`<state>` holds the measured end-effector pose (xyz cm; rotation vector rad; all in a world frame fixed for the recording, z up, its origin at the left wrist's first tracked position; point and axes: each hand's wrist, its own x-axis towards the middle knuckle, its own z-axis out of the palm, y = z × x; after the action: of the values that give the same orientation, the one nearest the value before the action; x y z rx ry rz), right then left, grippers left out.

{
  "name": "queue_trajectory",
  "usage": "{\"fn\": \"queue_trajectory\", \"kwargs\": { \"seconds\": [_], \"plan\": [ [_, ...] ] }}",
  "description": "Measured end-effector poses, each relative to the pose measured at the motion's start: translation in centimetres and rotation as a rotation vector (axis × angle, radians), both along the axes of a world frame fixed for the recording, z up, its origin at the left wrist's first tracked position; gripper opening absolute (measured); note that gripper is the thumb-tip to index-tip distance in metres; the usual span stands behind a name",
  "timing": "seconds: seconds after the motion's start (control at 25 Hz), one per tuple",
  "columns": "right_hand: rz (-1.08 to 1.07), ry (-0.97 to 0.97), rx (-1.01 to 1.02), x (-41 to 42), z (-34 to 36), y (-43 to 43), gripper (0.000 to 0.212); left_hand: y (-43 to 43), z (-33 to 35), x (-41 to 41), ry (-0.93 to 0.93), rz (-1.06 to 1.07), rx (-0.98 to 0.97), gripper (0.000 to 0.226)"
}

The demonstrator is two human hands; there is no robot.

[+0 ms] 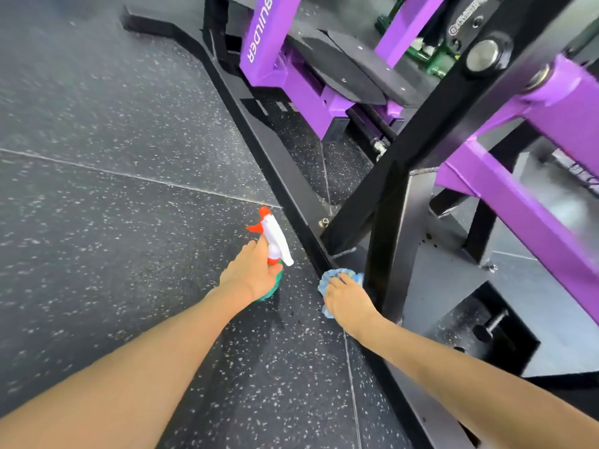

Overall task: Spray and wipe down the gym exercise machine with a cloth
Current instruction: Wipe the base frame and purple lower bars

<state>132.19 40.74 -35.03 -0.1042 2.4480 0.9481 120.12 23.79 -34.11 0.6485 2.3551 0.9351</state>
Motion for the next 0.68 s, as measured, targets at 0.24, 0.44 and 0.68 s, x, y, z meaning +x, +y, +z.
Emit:
{"fn": "queue_trajectory", "kwargs": {
  "seconds": [0.24,0.44,0.68],
  "plan": [
    [0.171,0.637,0.141,-4.7,9.7,1.0,0.040,-0.1,-0.1,0.1,-0.026,-0.011,0.024,0.046],
    [0.119,0.228,0.300,-2.0,5.6,1.0,0.065,-0.3,0.2,0.1,-0.030,-0.020,0.009,0.047],
    [-0.074,0.199,0.127,-6.7,0.0,-0.6,0.064,-0.1,0.2,0.0,-0.021,-0.025,0.005,0.053]
  ]
}}
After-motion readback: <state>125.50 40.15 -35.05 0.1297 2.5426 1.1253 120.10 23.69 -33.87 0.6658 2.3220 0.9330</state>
